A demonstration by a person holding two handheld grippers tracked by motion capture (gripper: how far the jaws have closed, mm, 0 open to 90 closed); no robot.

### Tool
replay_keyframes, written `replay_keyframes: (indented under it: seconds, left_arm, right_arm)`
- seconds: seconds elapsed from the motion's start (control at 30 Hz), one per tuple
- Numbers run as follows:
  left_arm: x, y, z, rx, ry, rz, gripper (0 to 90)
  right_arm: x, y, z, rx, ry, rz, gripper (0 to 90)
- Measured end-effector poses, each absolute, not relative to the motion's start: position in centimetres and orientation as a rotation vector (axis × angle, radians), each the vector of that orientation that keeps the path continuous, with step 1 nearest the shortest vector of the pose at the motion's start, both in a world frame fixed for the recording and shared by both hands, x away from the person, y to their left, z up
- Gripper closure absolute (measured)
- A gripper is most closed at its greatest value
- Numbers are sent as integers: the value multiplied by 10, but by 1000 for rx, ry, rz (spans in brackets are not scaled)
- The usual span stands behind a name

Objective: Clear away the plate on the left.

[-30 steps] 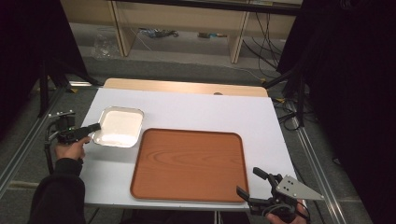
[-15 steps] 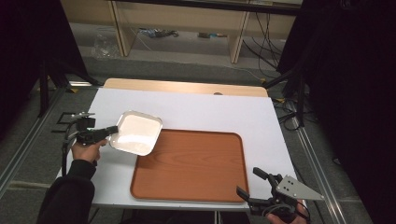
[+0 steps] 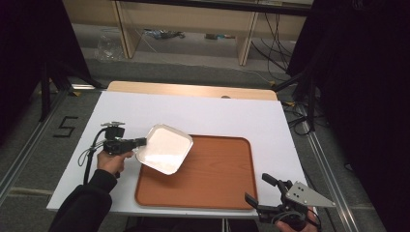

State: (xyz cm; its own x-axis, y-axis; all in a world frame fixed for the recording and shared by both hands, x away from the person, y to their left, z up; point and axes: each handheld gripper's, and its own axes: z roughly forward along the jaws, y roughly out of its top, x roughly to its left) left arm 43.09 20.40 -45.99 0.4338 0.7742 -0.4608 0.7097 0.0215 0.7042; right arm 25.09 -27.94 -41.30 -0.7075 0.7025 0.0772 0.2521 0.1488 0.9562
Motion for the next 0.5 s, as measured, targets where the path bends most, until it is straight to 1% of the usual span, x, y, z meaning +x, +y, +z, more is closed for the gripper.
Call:
replay_keyframes:
  seconds: [0.27,0.5]
  left_arm:
    - [423,161,-464,1796,1206,3,886]
    - [419,139,-466,1837,1161,-26,886]
  right_arm:
    - [252,-278,-414,898,2024,1608,159]
    - [251,-280,-413,911,2039,1573,159]
